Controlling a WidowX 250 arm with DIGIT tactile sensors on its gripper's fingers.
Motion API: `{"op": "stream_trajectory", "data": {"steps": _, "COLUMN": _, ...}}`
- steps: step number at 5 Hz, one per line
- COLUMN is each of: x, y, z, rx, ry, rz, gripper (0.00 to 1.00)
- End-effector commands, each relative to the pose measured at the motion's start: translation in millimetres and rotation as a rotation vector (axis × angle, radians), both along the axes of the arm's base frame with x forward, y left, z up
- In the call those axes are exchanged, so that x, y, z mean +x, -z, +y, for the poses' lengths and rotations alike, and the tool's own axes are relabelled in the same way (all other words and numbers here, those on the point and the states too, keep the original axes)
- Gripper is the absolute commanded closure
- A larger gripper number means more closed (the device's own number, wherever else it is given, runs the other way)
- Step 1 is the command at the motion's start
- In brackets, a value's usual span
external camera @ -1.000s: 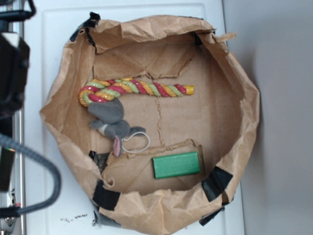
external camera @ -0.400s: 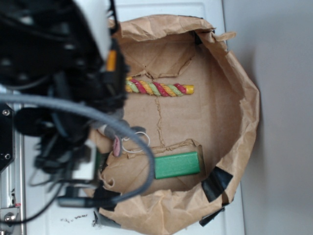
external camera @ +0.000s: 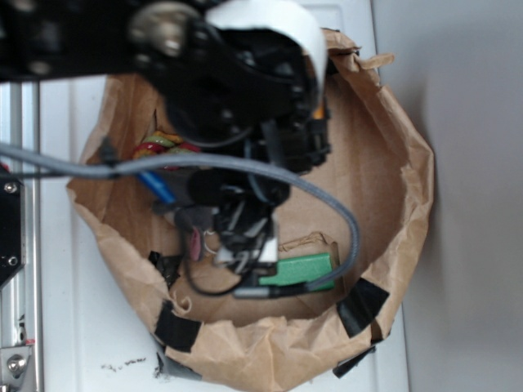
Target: Grab the multicolored rope.
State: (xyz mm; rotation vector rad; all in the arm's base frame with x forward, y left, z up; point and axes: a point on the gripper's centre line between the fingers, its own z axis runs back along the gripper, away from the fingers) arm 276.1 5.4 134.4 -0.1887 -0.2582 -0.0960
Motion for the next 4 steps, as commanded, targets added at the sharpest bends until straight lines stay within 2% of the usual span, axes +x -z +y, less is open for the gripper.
{"op": "stream_trajectory", "data": {"steps": 1, "x": 5, "y": -12, "z": 6, "rx": 0.011, "ry": -0.008, "rz": -0.048, "gripper": 0.00}}
{"op": "stream_trajectory", "data": {"steps": 3, "x": 5, "y": -12, "z": 6, "rx": 0.011, "ry": -0.008, "rz": -0.048, "gripper": 0.00}}
{"op": "stream_trajectory", "data": {"steps": 4, "x": 18, "y": 13, "z": 6, "rx": -0.029, "ry": -0.054, "rz": -0.069, "gripper": 0.00}}
